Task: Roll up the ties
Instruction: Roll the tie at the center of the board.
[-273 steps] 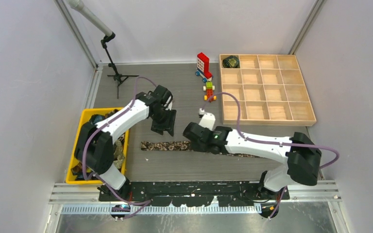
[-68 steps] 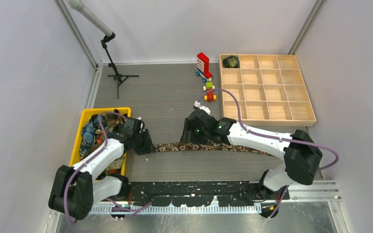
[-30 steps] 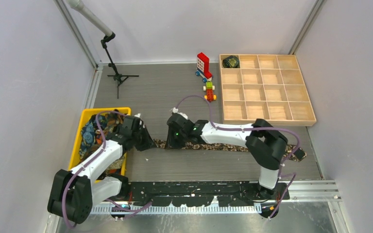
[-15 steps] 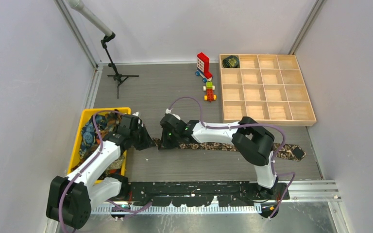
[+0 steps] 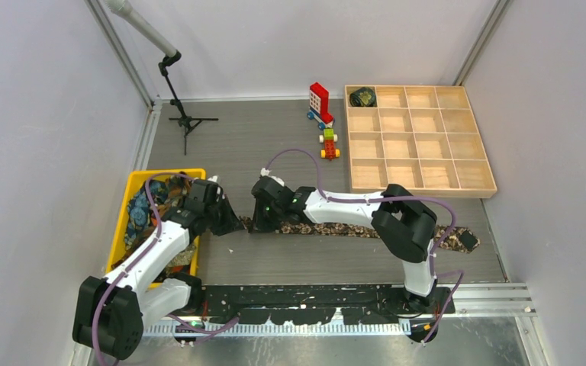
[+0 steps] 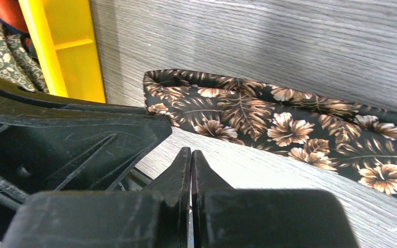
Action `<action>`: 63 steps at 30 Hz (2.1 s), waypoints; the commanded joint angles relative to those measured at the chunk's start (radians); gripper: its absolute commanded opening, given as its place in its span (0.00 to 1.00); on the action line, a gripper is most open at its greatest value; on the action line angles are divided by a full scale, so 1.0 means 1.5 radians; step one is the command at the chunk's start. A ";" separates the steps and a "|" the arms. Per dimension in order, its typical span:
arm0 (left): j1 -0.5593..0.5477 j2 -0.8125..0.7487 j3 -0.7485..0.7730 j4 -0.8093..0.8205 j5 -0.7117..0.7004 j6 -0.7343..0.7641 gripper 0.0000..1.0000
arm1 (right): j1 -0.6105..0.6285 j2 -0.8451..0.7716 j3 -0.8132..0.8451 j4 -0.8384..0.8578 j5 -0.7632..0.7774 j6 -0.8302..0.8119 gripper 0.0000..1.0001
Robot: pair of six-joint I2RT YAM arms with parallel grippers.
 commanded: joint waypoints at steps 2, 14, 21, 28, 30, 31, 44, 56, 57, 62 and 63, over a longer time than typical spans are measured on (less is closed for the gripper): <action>0.002 -0.001 0.024 -0.006 -0.008 0.001 0.00 | 0.004 -0.026 0.038 -0.033 0.034 -0.006 0.04; 0.002 -0.010 0.032 -0.017 -0.009 0.003 0.00 | 0.004 0.024 0.097 -0.089 0.078 -0.024 0.02; 0.002 -0.017 0.037 -0.025 -0.011 0.004 0.00 | 0.003 0.041 0.103 -0.102 0.086 -0.026 0.01; 0.002 -0.019 0.043 -0.026 -0.003 -0.003 0.00 | 0.002 0.064 0.114 -0.102 0.087 -0.032 0.01; 0.002 -0.019 0.048 -0.031 -0.001 -0.004 0.00 | 0.002 0.070 0.118 -0.102 0.086 -0.034 0.01; 0.002 -0.020 0.050 -0.032 0.000 -0.004 0.00 | 0.002 0.072 0.120 -0.102 0.085 -0.035 0.01; 0.002 -0.024 0.069 -0.054 0.006 -0.003 0.00 | 0.000 0.100 0.137 -0.047 0.035 -0.049 0.01; 0.002 -0.029 0.093 -0.102 -0.020 0.013 0.00 | -0.012 0.106 0.128 0.040 -0.012 -0.068 0.00; 0.002 -0.028 0.093 -0.102 -0.020 0.013 0.00 | -0.013 0.104 0.123 0.046 -0.014 -0.068 0.00; 0.002 -0.023 0.096 -0.107 -0.026 0.015 0.00 | -0.018 0.105 0.116 0.060 -0.020 -0.071 0.01; 0.002 -0.023 0.098 -0.109 -0.030 0.016 0.00 | -0.019 0.106 0.116 0.059 -0.024 -0.071 0.01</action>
